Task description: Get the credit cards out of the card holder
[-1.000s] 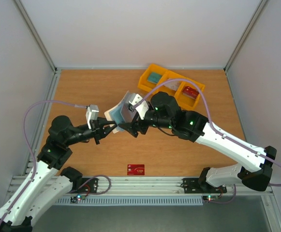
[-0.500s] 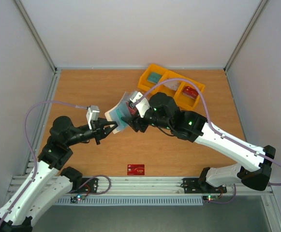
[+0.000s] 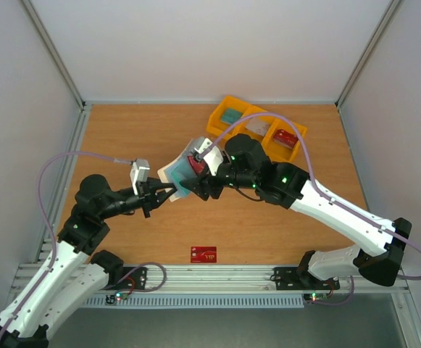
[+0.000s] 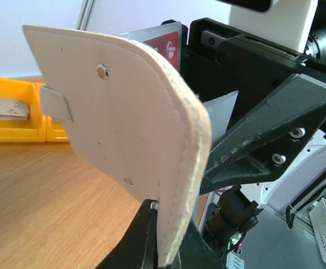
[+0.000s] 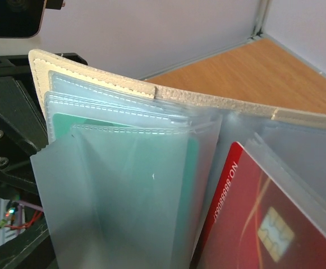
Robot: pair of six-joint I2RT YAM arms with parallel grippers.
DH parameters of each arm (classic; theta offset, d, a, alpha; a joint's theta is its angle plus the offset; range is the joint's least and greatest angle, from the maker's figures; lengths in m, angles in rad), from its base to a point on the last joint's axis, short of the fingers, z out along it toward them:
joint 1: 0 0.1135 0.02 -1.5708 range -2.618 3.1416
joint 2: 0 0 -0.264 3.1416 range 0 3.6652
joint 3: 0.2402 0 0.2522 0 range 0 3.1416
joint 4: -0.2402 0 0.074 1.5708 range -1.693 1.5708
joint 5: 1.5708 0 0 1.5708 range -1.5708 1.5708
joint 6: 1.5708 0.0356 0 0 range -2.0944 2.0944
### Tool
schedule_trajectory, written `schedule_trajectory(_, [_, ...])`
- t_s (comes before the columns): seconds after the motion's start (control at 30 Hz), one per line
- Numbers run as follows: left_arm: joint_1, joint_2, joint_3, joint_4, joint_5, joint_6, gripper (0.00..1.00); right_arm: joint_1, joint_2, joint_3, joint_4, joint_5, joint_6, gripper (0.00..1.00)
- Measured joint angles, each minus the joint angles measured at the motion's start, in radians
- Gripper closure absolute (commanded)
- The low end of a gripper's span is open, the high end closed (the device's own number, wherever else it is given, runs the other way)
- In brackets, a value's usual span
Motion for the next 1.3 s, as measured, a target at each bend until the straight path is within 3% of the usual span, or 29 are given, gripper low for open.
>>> schedule_trajectory(0.13, [0.0,0.0,-0.004,0.0,-0.001,0.0,1.0,-0.031,0.014,0.0,0.001,-0.06,0.013,0.33])
schedule_trajectory(0.47, [0.001,-0.005,-0.019,0.039,0.012,-0.002,1.0,-0.089,0.014,-0.009,0.023,-0.198,0.036,0.78])
schedule_trajectory(0.63, [0.001,-0.005,-0.035,0.072,0.031,-0.025,1.0,-0.102,0.004,-0.023,0.029,-0.231,0.044,0.95])
schedule_trajectory(0.87, [0.0,-0.005,-0.052,0.116,0.052,-0.055,1.0,-0.113,-0.002,-0.034,0.042,-0.251,0.058,0.99])
schedule_trajectory(0.9, [0.0,-0.005,-0.056,0.12,0.051,-0.057,0.97,-0.12,-0.005,-0.037,0.042,-0.258,0.061,0.99])
schedule_trajectory(1.0, [0.0,-0.007,-0.072,0.142,0.044,-0.062,0.66,-0.138,-0.019,-0.046,0.041,-0.273,0.079,0.99])
schedule_trajectory(1.07, [0.0,-0.014,-0.089,0.158,0.037,-0.066,0.53,-0.145,-0.026,-0.048,0.036,-0.276,0.095,0.99])
schedule_trajectory(1.3, [0.0,-0.024,-0.14,0.194,0.058,-0.096,0.32,-0.148,-0.028,-0.047,0.004,-0.268,0.145,0.99])
